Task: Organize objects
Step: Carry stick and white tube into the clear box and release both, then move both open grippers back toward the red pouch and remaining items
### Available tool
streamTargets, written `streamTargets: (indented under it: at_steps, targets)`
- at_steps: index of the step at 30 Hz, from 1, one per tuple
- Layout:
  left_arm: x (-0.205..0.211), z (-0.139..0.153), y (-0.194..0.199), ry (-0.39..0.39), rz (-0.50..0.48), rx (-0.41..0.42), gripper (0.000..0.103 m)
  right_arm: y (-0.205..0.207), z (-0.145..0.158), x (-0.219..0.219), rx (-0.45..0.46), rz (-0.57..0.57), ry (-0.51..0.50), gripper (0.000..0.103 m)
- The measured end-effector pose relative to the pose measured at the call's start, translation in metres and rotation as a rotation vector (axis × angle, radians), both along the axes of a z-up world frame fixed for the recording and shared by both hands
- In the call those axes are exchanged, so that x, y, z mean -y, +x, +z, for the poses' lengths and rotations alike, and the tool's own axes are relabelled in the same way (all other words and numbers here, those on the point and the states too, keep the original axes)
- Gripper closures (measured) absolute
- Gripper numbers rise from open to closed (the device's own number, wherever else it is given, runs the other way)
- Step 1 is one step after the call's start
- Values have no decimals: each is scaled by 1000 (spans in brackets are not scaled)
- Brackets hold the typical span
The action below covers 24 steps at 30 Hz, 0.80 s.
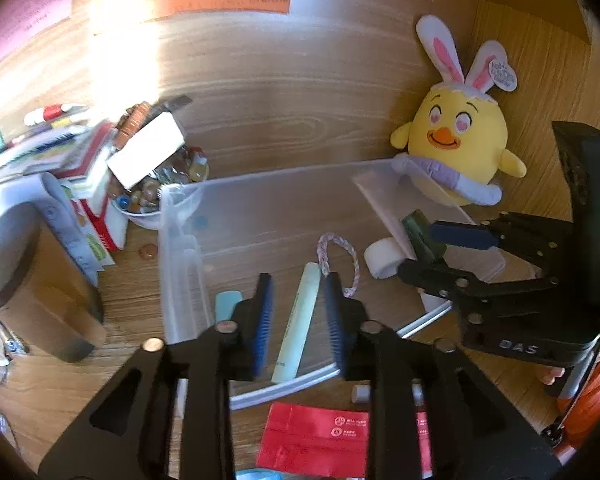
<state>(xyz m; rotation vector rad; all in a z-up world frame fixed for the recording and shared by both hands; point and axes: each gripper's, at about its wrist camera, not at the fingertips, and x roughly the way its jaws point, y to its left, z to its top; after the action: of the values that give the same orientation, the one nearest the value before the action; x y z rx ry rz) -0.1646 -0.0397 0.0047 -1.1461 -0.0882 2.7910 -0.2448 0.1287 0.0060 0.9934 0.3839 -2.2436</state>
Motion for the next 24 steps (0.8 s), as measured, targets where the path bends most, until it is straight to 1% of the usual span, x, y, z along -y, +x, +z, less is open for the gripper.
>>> streamTargets:
  at_steps: [1, 2, 3, 5, 6, 7, 9, 11, 14, 15, 17, 24]
  targets:
    - [0, 3, 3, -6, 3, -8, 63, 3, 3, -2, -4, 0, -7, 55]
    - [0, 5, 6, -9, 4, -15, 59, 7, 5, -3, -12, -2, -9, 55]
    - [1, 7, 10, -11, 6, -23, 52, 12, 8, -5, -25, -5, -9, 54]
    - [2, 10, 17, -8, 5, -32, 39, 20, 14, -7, -45, -4, -11, 50]
    - [4, 12, 22, -4, 6, -35, 37, 26, 17, -9, -58, -5, -16, 45]
    - [5, 13, 26, -1, 8, -38, 35, 32, 20, -10, -73, -3, -24, 42]
    - [7, 15, 33, 0, 9, -43, 31, 43, 26, -13, -98, 4, -37, 41]
    - [10, 16, 43, -6, 18, -47, 26, 53, 30, -15, -103, 19, -53, 38]
    - [15, 16, 55, -5, 33, -50, 21, 66, 34, -16, -112, 34, -69, 32]
    - [16, 15, 58, -5, 39, -49, 20, 70, 34, -16, -119, 35, -70, 30]
    - [20, 11, 66, -4, 45, -42, 19, 79, 33, -16, -125, 42, -68, 29]
    - [29, -8, 87, 18, 58, 16, 19, 100, 14, -16, -67, 73, -52, 29]
